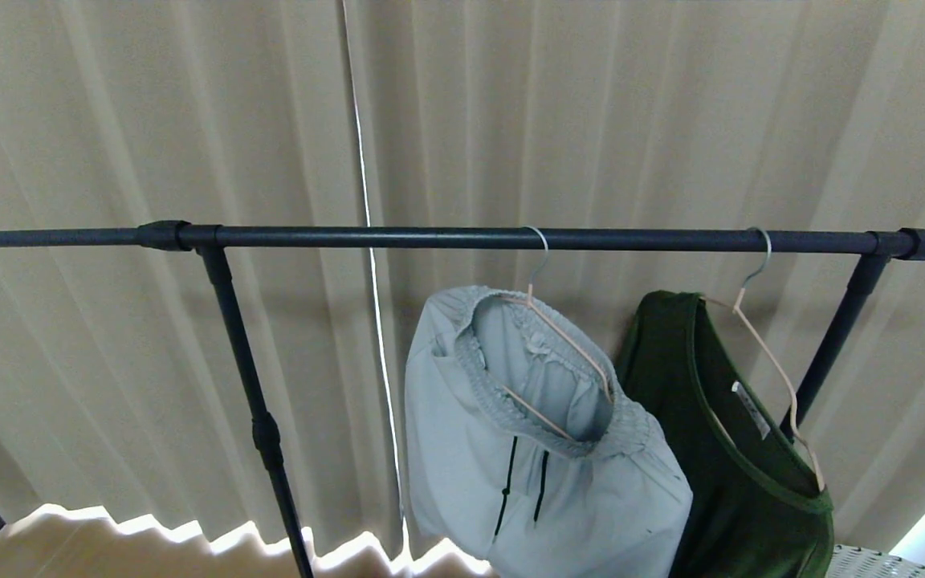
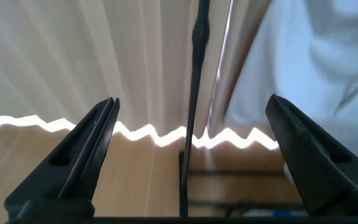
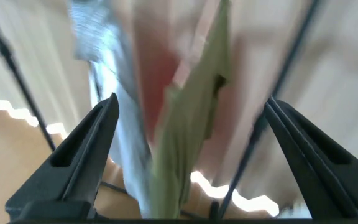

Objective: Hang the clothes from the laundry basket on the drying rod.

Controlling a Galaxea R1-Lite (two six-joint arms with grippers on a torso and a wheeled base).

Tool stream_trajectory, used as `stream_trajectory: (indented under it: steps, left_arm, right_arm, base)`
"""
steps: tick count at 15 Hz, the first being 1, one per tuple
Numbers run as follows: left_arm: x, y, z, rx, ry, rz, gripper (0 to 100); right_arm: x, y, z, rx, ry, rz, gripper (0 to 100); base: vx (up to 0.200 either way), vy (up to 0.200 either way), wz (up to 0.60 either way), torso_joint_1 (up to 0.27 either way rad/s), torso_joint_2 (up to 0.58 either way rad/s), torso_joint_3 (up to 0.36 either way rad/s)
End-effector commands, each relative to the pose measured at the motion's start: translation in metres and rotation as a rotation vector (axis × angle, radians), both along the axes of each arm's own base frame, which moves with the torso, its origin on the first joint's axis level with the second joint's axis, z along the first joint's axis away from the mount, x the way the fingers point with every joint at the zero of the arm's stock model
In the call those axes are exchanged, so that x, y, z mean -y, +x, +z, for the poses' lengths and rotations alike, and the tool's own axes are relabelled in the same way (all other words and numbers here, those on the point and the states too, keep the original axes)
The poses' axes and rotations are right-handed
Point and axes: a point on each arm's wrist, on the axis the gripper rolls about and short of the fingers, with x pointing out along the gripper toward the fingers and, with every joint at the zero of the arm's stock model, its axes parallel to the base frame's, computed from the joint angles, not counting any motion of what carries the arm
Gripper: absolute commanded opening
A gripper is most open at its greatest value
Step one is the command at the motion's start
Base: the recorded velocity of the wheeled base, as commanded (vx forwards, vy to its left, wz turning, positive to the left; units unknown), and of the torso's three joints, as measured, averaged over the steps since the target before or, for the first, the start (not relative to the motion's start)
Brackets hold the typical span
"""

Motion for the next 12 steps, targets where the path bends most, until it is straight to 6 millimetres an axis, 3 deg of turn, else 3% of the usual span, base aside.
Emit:
stream_trajectory:
  steps: [1,5,8,12]
  left_arm:
    - [-0.001,-0.01,0.001,0.115,-0.015,0.039,100]
    - [0.001,-0.012,0.0,0.134,-0.007,0.127,100]
    - [0.003,-0.016,-0.006,0.228,0.025,0.065,100]
    - [0.007,-0.016,-0.005,0.234,0.063,-0.126,100]
  right_arm:
    - [0.001,-0.008,-0.011,0.007,0.025,-0.108,100]
    - [0.001,-0.016,-0.023,-0.006,0.022,-0.196,100]
    - [0.0,-0.028,-0.035,0.015,0.022,-0.243,100]
    - [0.0,-0.028,-0.043,-0.007,0.013,-0.304,100]
  base:
    - [0.0,0.0,0.0,0.0,0.0,0.0]
    - [0.0,0.0,0.0,0.0,0.0,0.0]
    - [0.0,0.0,0.0,0.0,0.0,0.0]
    - [0.0,0.0,0.0,0.0,0.0,0.0]
